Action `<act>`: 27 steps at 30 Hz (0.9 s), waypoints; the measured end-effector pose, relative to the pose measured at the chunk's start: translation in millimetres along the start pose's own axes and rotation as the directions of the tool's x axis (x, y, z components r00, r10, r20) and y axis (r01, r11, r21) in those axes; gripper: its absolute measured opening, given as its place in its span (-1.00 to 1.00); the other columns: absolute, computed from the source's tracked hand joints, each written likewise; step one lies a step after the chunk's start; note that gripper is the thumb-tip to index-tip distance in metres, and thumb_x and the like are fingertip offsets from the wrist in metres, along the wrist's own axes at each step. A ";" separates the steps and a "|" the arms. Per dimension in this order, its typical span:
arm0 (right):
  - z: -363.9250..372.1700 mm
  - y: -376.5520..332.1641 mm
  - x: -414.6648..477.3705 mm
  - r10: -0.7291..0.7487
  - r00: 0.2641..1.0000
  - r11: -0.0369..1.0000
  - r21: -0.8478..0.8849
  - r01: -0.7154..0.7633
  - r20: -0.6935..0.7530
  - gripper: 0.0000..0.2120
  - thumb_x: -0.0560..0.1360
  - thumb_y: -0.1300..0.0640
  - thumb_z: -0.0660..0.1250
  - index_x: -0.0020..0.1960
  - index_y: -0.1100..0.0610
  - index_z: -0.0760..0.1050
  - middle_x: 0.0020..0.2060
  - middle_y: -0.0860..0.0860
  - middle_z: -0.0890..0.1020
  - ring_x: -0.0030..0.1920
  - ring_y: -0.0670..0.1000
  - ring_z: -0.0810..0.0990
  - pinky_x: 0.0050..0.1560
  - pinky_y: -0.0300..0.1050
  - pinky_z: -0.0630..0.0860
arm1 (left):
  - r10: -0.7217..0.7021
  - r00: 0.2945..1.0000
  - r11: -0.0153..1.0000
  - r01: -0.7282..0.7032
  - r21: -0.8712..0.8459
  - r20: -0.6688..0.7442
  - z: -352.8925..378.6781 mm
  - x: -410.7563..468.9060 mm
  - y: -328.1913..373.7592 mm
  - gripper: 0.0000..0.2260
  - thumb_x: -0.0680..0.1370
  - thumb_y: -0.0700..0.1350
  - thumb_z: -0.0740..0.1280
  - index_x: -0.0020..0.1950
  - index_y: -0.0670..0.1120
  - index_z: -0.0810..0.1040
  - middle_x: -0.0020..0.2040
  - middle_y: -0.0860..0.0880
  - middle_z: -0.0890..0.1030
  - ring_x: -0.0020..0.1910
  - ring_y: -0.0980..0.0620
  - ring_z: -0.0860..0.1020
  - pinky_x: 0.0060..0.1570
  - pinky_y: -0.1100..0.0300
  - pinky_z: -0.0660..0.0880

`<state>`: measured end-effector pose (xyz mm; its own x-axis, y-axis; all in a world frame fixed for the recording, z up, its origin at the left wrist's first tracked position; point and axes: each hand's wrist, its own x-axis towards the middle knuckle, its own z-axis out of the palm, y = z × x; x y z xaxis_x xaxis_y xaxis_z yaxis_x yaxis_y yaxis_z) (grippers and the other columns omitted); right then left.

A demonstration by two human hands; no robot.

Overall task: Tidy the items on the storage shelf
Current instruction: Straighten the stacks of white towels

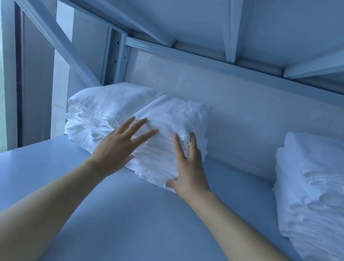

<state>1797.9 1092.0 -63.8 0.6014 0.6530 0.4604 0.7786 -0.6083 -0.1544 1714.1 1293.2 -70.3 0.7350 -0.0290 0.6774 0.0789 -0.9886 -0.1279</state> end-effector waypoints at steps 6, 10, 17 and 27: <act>6.1 7.4 10.3 0.017 1.000 1.000 0.003 -0.017 -0.020 0.16 0.32 0.13 0.52 0.48 -0.14 -0.36 0.45 0.00 -0.41 0.49 0.15 -0.08 0.35 -0.02 0.33 | -0.291 0.951 0.955 0.295 -0.028 0.103 18.4 -25.1 -29.9 -0.08 0.37 -0.13 0.51 0.51 0.19 -0.03 0.55 -0.04 -0.03 0.48 -0.32 0.03 0.24 -0.26 0.37; 11.7 7.6 7.8 0.009 0.999 1.000 -0.012 -0.009 -0.043 0.16 0.33 0.10 0.52 0.46 -0.16 -0.39 0.45 -0.01 -0.42 0.49 0.15 -0.10 0.32 -0.01 0.37 | -0.290 0.943 0.944 0.310 -0.114 0.162 29.8 -21.7 -30.5 -0.12 0.45 -0.30 0.39 0.51 0.16 -0.11 0.54 0.01 -0.21 0.47 -0.29 0.02 0.27 -0.12 0.34; 8.6 3.7 29.6 0.080 0.996 0.996 -0.051 -0.078 0.037 0.14 0.32 0.14 0.53 0.50 -0.10 -0.31 0.47 0.06 -0.38 0.50 0.18 -0.08 0.37 0.01 0.32 | -0.279 0.940 0.952 0.298 -0.070 0.195 39.4 -6.0 -34.5 -0.17 0.49 -0.37 0.27 0.52 0.14 -0.15 0.54 0.03 -0.21 0.47 -0.31 0.04 0.37 -0.03 0.22; 2.1 17.8 0.1 0.033 0.998 0.999 0.021 -0.034 0.055 0.00 0.41 0.08 0.46 0.50 -0.18 -0.25 0.48 -0.06 -0.37 0.52 0.02 -0.05 0.29 -0.03 0.40 | -0.298 0.936 0.920 0.334 -0.206 0.187 16.0 -12.6 -9.1 -0.14 0.48 -0.06 0.40 0.50 0.21 -0.18 0.56 -0.01 -0.08 0.51 -0.16 0.05 0.24 -0.10 0.42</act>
<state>1812.2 1082.2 -68.3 0.6356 0.6563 0.4067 0.7612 -0.6207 -0.1879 1714.9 1304.9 -89.3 0.7905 0.2946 0.5370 0.1788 -0.9495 0.2578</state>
